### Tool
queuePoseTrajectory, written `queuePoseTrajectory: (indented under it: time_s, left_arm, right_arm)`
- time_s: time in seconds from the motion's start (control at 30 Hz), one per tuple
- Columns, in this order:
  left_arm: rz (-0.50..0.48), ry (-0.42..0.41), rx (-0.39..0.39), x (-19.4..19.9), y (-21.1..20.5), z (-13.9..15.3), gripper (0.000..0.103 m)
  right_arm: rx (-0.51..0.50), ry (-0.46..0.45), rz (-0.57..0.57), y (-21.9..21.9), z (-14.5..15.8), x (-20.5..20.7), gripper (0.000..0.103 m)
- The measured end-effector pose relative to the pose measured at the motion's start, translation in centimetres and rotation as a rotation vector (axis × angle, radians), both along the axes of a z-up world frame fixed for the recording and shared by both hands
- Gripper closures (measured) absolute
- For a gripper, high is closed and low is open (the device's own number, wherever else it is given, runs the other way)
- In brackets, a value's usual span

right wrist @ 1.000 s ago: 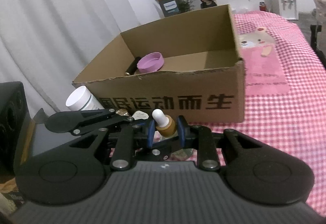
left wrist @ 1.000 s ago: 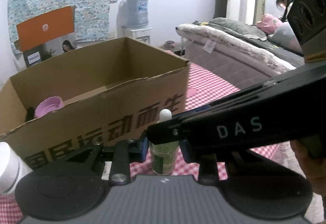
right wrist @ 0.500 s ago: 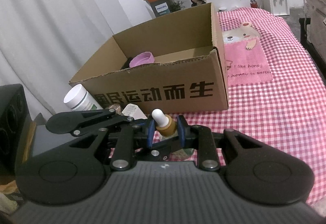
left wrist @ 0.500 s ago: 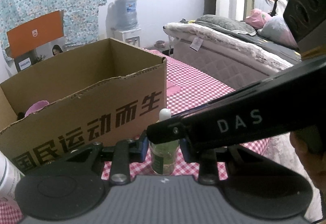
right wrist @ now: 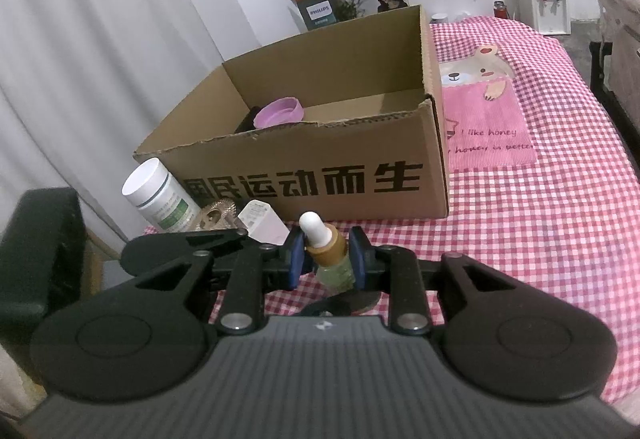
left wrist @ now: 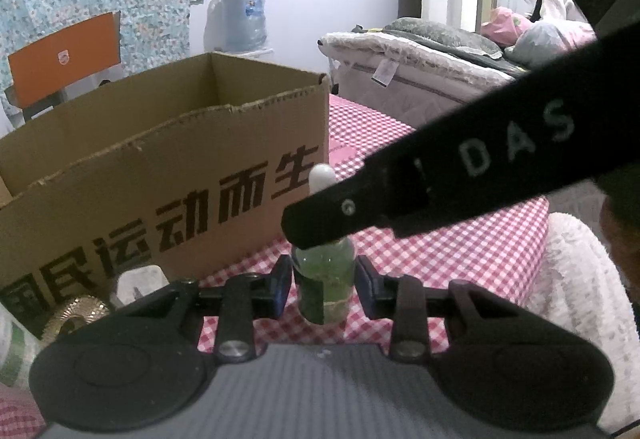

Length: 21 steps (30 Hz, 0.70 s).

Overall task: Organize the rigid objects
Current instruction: 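Lift the green dropper bottle with the right gripper toward the box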

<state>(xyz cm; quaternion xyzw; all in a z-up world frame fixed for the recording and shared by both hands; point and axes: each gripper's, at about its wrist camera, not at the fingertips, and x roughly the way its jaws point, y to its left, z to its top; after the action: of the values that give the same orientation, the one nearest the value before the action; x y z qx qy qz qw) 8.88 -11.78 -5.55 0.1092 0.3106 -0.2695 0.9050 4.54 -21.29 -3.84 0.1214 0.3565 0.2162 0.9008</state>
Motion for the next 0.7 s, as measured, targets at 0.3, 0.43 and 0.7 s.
queuePoseTrajectory:
  time_s: [0.3, 0.43, 0.7]
  left_arm:
    - [-0.011, -0.001, -0.002, 0.4, 0.1, -0.9, 0.069]
    - [-0.016, -0.005, 0.005, 0.7, 0.0, -0.9, 0.069]
    - [-0.015, -0.015, 0.003, 0.1, -0.3, -1.2, 0.069]
  right_arm:
    - [-0.032, 0.01, 0.016, 0.3, -0.3, 0.7, 0.071]
    - [-0.04, 0.022, 0.019, 0.4, -0.7, 1.1, 0.07]
    - [-0.037, 0.028, 0.02, 0.3, -1.0, 1.4, 0.07]
